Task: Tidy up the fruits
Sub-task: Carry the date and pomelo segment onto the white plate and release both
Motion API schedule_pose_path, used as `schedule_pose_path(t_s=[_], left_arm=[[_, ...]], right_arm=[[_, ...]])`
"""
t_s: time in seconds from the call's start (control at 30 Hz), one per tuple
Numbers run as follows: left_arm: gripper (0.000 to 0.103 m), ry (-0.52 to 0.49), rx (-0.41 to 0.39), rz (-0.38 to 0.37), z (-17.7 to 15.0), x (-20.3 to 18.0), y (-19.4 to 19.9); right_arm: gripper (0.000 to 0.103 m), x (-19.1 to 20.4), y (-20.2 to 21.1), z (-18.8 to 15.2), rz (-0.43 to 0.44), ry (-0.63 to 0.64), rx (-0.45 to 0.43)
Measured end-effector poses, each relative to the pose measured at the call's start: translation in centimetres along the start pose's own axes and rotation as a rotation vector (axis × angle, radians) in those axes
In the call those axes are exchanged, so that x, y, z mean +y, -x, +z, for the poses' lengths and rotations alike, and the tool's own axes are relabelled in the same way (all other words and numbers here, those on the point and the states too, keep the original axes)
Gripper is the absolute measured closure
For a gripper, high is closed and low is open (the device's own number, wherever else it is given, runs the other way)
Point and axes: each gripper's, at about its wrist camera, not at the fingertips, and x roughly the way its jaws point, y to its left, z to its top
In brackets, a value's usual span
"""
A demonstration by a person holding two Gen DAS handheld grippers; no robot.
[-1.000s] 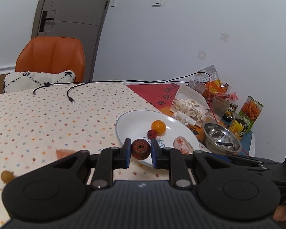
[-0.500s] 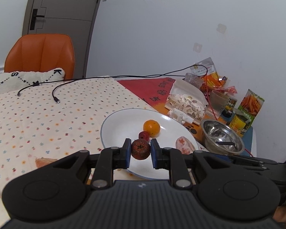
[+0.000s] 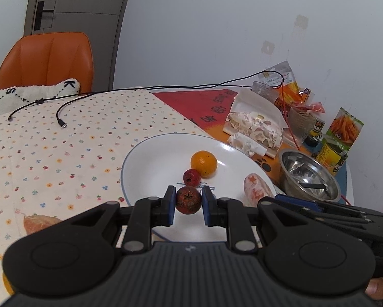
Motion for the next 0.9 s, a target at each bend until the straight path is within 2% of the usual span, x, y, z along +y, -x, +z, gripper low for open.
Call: schedule_pose_path(t_s=[0.3, 0.37, 0.43, 0.5, 0.57, 0.63, 0.73, 0.9], left_arm=[[0.077, -0.007, -0.01, 0.044, 0.3, 0.2, 0.3], [0.07, 0.001, -0.011, 0.048, 0.3, 0.4, 0.7], [0.057, 0.005, -0.017, 0.054, 0.3, 0.6, 1.2], [0.048, 0.006, -0.025, 0.064, 0.2, 0.8, 1.7], [0.042, 0.008, -0.031, 0.075, 0.2, 1.0, 2.3], [0.031, 0.016, -0.037, 0.079, 0.2, 1.3, 2.8], [0.022, 0.022, -0.051, 0.09, 0.1, 1.8, 3.5], [0.018, 0.035, -0.065, 0.118, -0.3, 2.4, 4.6]], right_arm=[[0.067, -0.1, -0.2, 0.1, -0.002, -0.005, -0.007], [0.067, 0.0, -0.3, 0.1, -0.001, -0.005, -0.01], [0.067, 0.1, -0.3, 0.1, -0.001, -0.003, -0.012], [0.066, 0.2, -0.4, 0.1, -0.003, -0.005, -0.013], [0.065, 0.2, -0.5, 0.1, -0.006, -0.011, -0.017], [0.055, 0.4, -0.4, 0.1, -0.011, -0.007, -0.025], [0.043, 1.0, 0.3, 0.1, 0.003, 0.004, -0.05], [0.039, 1.3, 1.0, 0.1, 0.011, -0.014, -0.055]])
